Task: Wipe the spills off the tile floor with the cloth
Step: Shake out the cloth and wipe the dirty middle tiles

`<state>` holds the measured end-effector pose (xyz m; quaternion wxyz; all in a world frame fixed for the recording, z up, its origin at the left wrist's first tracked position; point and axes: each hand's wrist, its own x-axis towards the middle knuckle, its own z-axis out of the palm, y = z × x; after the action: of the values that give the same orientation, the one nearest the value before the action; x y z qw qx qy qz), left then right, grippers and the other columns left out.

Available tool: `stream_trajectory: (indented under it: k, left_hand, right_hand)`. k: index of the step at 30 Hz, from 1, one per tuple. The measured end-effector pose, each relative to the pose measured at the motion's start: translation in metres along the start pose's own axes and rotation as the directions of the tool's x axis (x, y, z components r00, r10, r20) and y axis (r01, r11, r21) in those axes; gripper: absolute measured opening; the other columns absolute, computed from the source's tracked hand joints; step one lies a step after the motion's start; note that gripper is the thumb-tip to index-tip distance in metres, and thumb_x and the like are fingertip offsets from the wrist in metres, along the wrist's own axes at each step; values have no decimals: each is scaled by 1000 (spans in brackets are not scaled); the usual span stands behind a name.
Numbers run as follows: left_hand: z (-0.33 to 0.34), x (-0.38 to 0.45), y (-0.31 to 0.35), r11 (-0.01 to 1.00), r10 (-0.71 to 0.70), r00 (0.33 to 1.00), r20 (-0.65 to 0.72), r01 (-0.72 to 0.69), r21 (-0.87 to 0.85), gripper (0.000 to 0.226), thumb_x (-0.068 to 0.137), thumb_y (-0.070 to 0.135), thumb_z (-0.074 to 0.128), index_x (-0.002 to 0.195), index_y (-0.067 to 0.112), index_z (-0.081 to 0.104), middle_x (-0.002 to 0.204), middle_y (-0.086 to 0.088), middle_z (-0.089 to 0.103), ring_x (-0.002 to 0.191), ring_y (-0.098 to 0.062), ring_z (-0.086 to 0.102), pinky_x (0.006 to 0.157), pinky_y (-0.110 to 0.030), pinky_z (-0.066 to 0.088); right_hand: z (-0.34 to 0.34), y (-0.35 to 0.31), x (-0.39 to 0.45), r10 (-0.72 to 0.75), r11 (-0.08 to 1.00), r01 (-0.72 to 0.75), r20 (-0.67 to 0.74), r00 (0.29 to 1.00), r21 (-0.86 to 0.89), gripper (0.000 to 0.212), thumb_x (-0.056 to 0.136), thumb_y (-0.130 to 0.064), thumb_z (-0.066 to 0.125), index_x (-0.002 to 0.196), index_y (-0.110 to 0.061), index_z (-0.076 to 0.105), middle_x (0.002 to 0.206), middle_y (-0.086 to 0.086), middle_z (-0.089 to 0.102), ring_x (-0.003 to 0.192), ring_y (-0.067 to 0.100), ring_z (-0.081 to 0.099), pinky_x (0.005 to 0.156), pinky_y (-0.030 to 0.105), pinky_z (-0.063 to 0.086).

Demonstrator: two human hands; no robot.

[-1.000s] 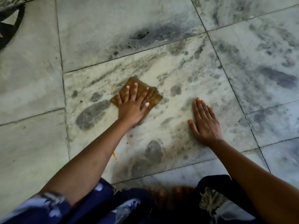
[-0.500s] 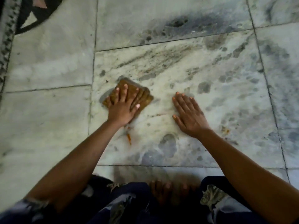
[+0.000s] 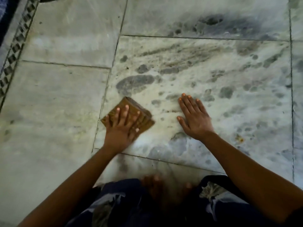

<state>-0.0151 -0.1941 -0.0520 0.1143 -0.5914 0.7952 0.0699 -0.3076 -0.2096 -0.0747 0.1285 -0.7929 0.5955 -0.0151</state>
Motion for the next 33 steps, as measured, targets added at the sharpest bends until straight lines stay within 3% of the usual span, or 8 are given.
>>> stream_trajectory:
  k: [5,12,16,20,24,28,30,33]
  left_hand:
    - [-24,50,15,989,-92,993,75,100,-111,75,78,64,3,148,36,8,159,-5,-3,144,-36,-4,107,-65,2]
    - [-3,6,59,993,119,993,-26,-119,0,60,89,51,28,145,34,20,153,-13,24,139,-38,20,104,-66,16]
    - [6,-27,37,972,235,972,-24,-234,32,56,93,53,21,147,40,11,152,-10,25,139,-34,20,107,-60,15]
    - [-1,-7,-1,998,64,997,40,-63,-14,58,92,60,9,147,40,8,155,-11,21,141,-36,14,107,-63,9]
    - [-29,57,2,984,-105,989,103,119,-130,58,95,54,23,147,39,2,158,-3,-11,144,-33,-11,109,-63,-3]
    - [-35,67,37,995,67,988,136,-55,-86,58,95,55,18,146,40,-4,157,-4,-15,143,-34,-14,108,-62,-7]
    - [-23,37,51,982,185,978,96,-182,-38,60,90,59,9,146,39,0,158,-7,-1,144,-38,-2,108,-64,-3]
    - [-3,-17,40,953,301,953,43,-301,3,57,91,51,24,146,36,18,153,-10,28,140,-38,23,108,-63,12]
  right_hand:
    - [-3,0,1,-4,1000,4,19,1000,9,64,94,-45,23,147,-9,20,155,9,16,143,21,14,115,36,4]
    - [0,0,1,3,1000,-3,21,1000,-19,64,94,-45,21,147,-9,23,154,9,20,142,21,17,114,37,6]
    - [-1,-1,1,7,1000,-6,31,999,-20,65,94,-46,16,148,-9,17,156,8,13,143,18,7,115,36,1]
    - [-4,0,-10,13,1000,-12,45,999,-24,67,96,-49,12,147,-7,18,155,11,15,142,20,11,115,34,2]
    - [-3,6,-43,116,993,-116,34,993,-10,69,94,-50,17,147,-6,16,152,7,4,141,20,7,114,29,-6]
    - [-7,14,-58,151,988,-149,65,986,-32,74,93,-55,17,147,-5,11,152,8,2,142,21,5,114,27,-10]
    - [-8,15,-58,159,987,-157,81,984,-36,76,93,-58,12,147,-5,12,152,9,3,142,21,7,114,27,-8]
    - [-6,15,-57,148,989,-145,89,985,-36,78,92,-59,8,147,-4,14,153,10,5,142,22,9,114,29,-6]
